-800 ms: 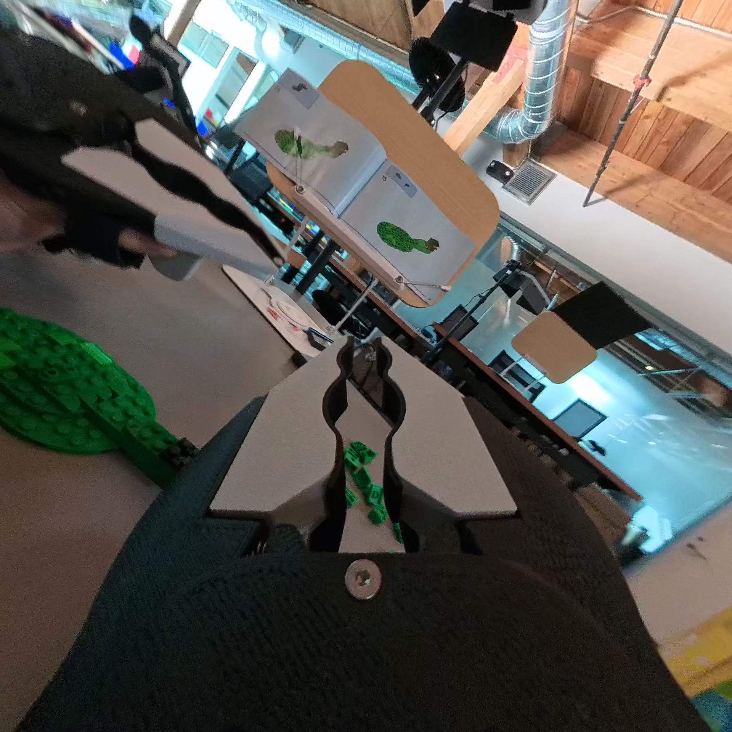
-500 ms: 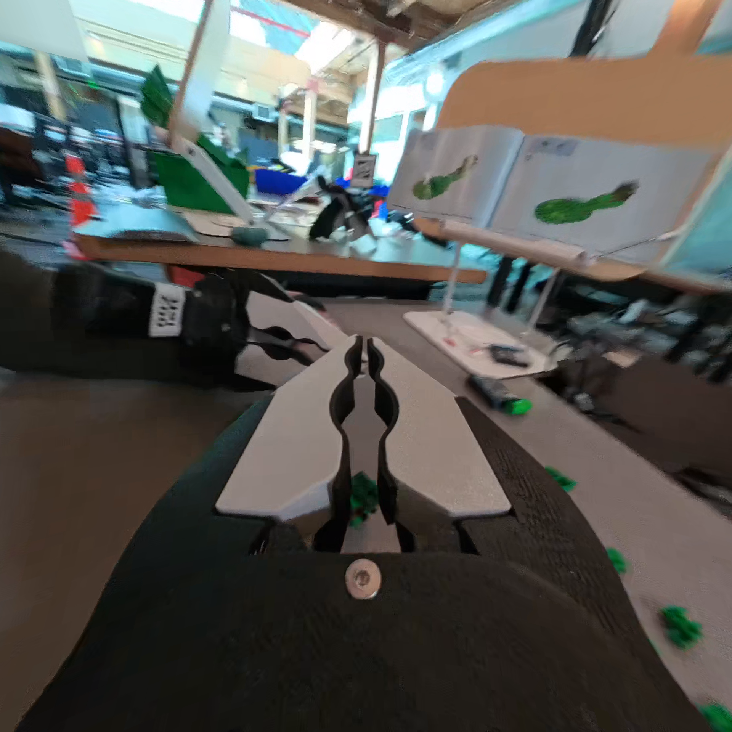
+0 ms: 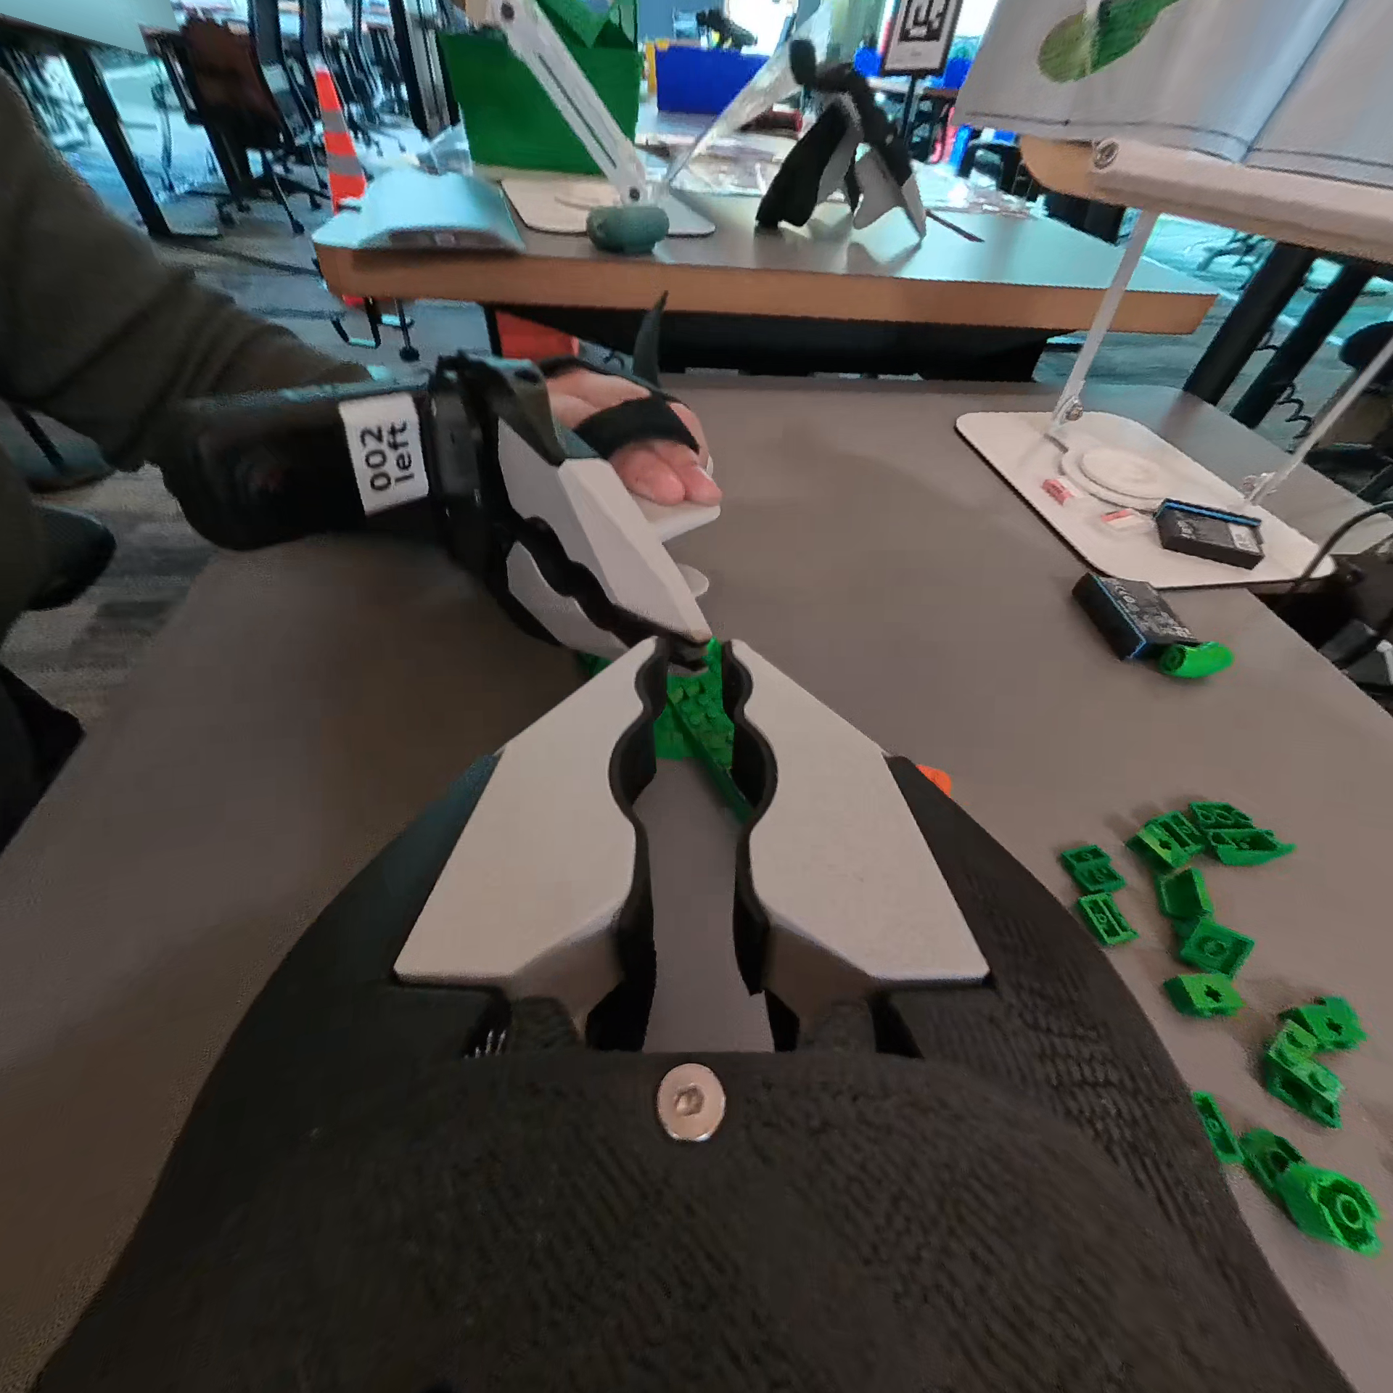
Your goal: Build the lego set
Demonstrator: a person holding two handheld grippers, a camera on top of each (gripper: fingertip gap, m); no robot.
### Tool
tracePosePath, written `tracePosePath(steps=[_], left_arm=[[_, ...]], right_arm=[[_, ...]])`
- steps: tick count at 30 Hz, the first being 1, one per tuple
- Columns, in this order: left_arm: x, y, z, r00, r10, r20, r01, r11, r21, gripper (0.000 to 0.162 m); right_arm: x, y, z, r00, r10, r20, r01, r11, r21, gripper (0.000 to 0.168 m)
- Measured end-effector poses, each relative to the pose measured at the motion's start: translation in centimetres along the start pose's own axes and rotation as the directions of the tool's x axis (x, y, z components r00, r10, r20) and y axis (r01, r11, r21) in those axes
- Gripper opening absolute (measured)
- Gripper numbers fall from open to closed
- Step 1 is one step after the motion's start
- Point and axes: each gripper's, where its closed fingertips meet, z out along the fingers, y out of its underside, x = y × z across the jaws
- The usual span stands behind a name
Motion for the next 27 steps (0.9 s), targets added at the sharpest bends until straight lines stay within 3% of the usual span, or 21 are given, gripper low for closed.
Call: tracePosePath(steps=[18, 21, 23, 27], left_arm=[[1.0, -2.2, -0.8, 0.978, -0.164, -0.128, 0.181, 0.973, 0.142, 0.004], [0.6, -1.9, -1.0, 0.979, -0.174, -0.104, 0.187, 0.973, 0.132, 0.011], [-0.2, -1.2, -1.2, 0.972, -0.221, -0.075, 0.229, 0.965, 0.124, 0.002], [-2.1, 1.0, -1.7, 0.932, -0.363, 0.001, 0.361, 0.928, 0.096, 0.000]], right_arm=[[-2.4, 0.9, -0.3, 0.979, 0.068, 0.192, -0.069, 0.998, -0.001, 0.005], [-2.2, 0.9, -0.5, 0.978, 0.076, 0.193, -0.081, 0.997, 0.014, 0.005], [-2.0, 1.0, -0.7, 0.979, 0.082, 0.188, -0.087, 0.996, 0.016, 0.005], [-1.7, 1.3, -0.7, 0.980, 0.086, 0.178, -0.092, 0.995, 0.025, 0.005]])
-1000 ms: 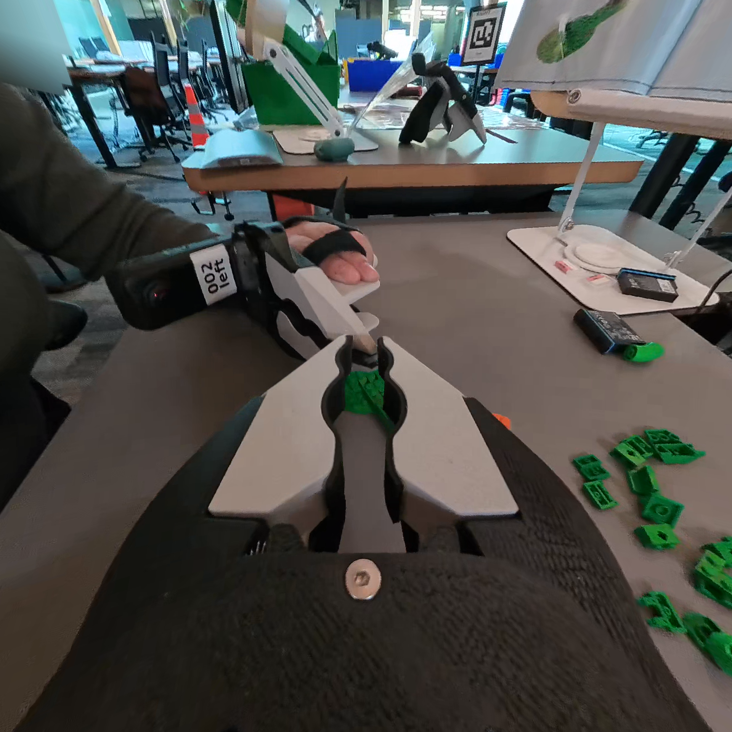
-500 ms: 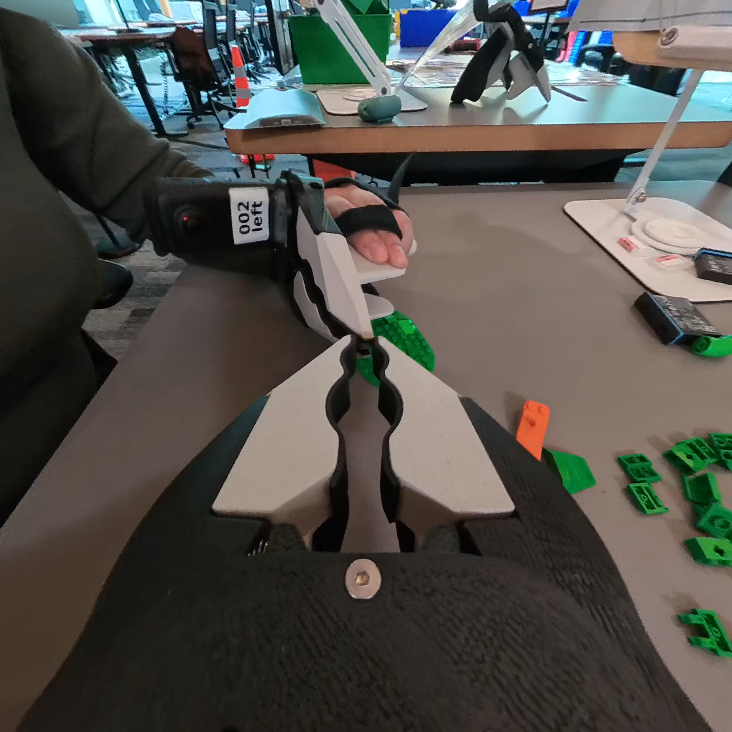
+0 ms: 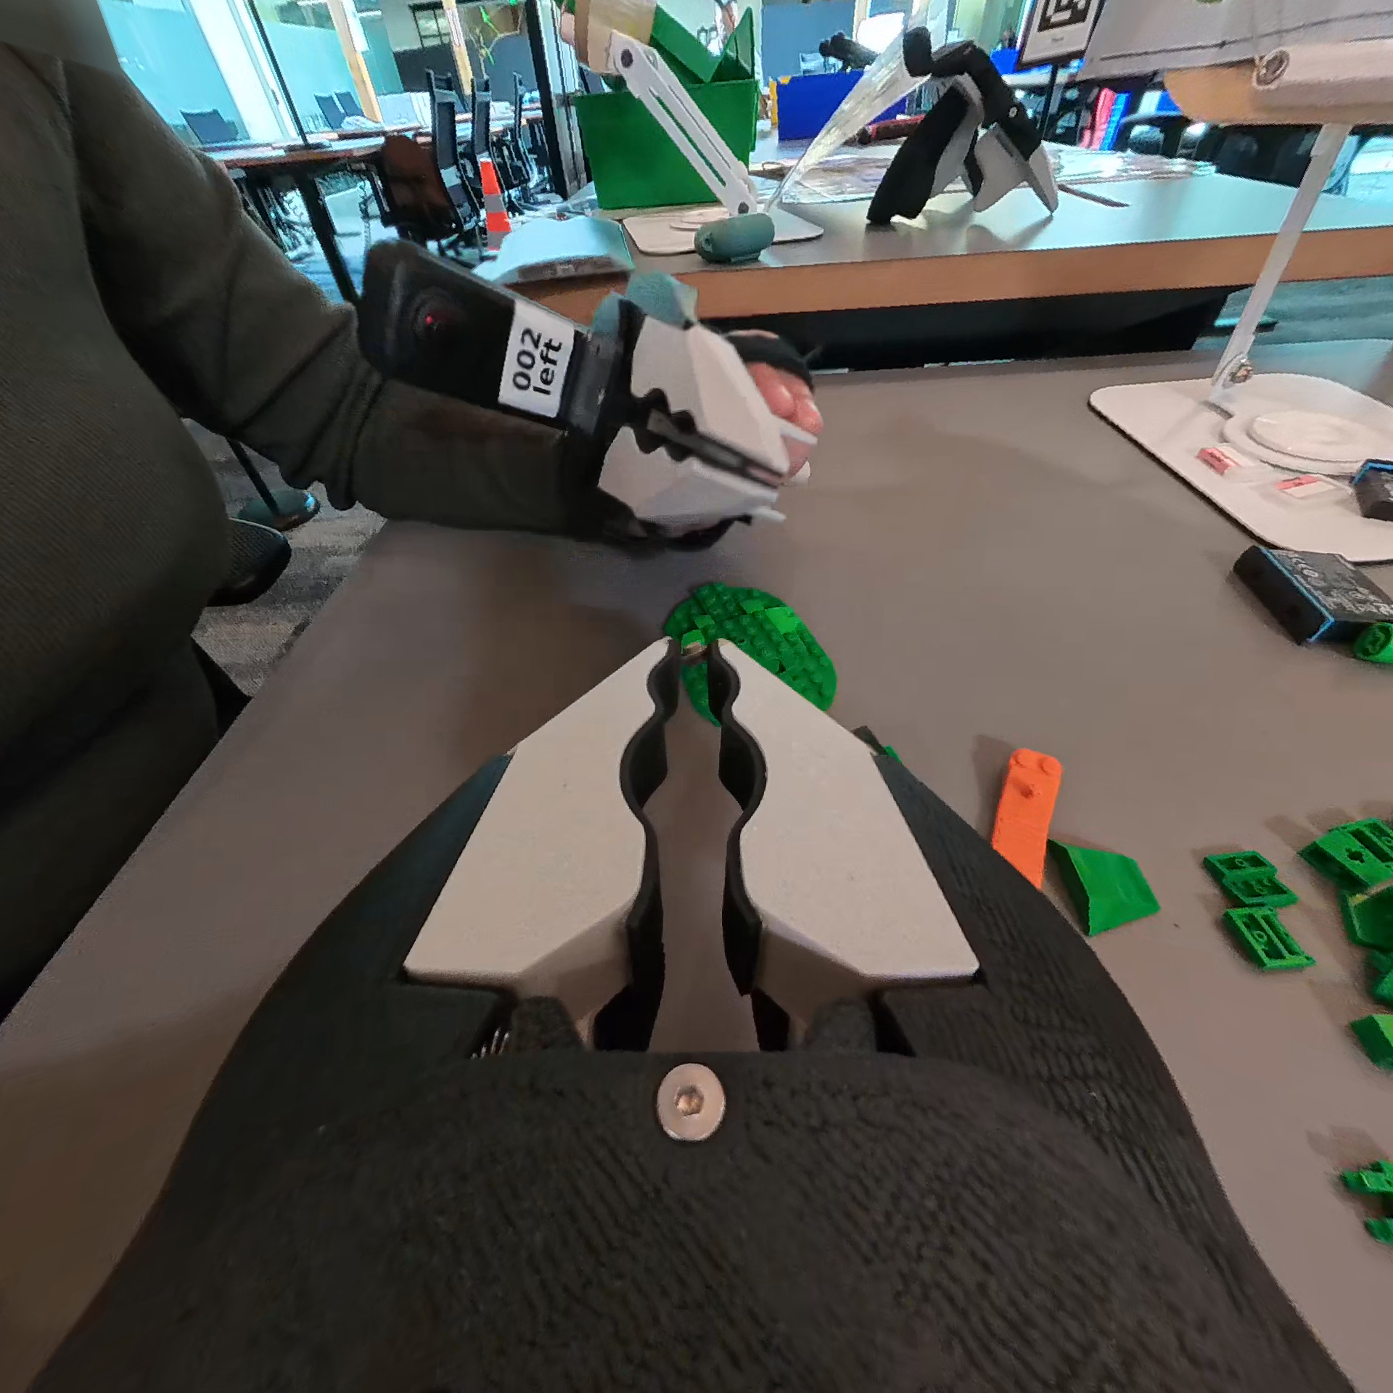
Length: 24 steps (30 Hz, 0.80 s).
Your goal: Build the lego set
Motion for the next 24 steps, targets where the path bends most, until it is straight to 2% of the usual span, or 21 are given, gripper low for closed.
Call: tracePosePath(steps=[5, 10, 16, 24], left_arm=[[-2.8, 1.5, -0.7, 0.985, -0.111, 0.133, 0.116, 0.993, -0.029, 0.000], [-3.3, 2.3, -0.7, 0.979, -0.117, 0.167, 0.129, 0.989, -0.066, 0.000], [-3.8, 1.9, -0.9, 0.976, -0.075, 0.202, 0.091, 0.993, -0.070, 0.000], [-3.9, 2.5, -0.9, 0.972, -0.109, 0.206, 0.128, 0.988, -0.084, 0.000]], right_arm=[[1.1, -1.2, -0.4, 0.997, -0.033, -0.068, 0.041, 0.991, 0.131, 0.005], [1.6, -2.3, -1.2, 0.998, 0.045, -0.035, -0.033, 0.961, 0.274, 0.005], [1.6, -2.6, -1.4, 0.997, 0.079, -0.001, -0.075, 0.946, 0.315, 0.005], [1.8, -2.6, -1.4, 0.995, 0.103, 0.008, -0.100, 0.943, 0.316, 0.005]])
